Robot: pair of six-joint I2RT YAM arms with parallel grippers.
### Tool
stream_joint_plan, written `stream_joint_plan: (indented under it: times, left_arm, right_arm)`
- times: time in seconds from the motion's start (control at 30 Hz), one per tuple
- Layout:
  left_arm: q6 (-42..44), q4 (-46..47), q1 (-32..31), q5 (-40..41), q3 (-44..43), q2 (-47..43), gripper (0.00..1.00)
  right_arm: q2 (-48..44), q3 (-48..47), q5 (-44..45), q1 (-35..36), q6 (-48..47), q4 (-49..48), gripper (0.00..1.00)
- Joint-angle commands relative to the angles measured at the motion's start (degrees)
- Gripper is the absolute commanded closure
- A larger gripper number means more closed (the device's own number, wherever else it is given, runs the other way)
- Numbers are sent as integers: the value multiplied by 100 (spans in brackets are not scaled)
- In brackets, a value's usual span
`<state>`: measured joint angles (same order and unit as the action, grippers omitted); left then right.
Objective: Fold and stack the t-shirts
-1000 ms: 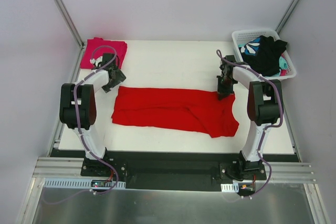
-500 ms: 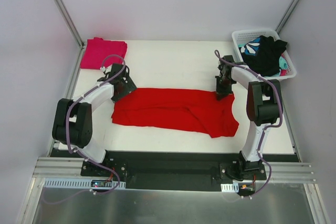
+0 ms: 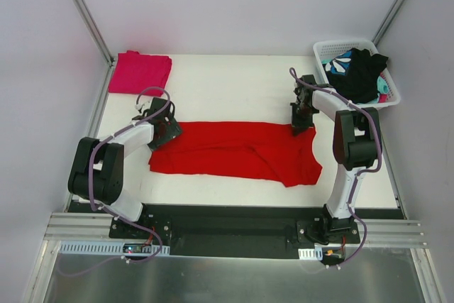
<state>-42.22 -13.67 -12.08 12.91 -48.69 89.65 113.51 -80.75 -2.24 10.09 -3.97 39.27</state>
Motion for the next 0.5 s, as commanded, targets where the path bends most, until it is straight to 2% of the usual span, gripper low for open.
stream_joint_plan:
  times: [0.0, 0.23, 0.33, 0.37, 0.47]
  left_arm:
    - [108, -338, -40, 309, 175, -263, 18]
    - [100, -417, -40, 221, -53, -123, 18]
    - [56, -417, -40, 186, -62, -149, 18]
    - [56, -417, -40, 177, -71, -158, 18]
    - [38, -417, -40, 125, -80, -202, 18]
  right_arm:
    - [-347, -2, 48, 55, -95, 143, 99]
    - [-882, 191, 13, 178, 36, 248, 97]
    - [-1401, 498, -13, 222, 133, 275, 93]
    - [-1550, 603, -5, 257, 142, 283, 88]
    - [-2078, 1043, -144, 380, 352, 196, 82]
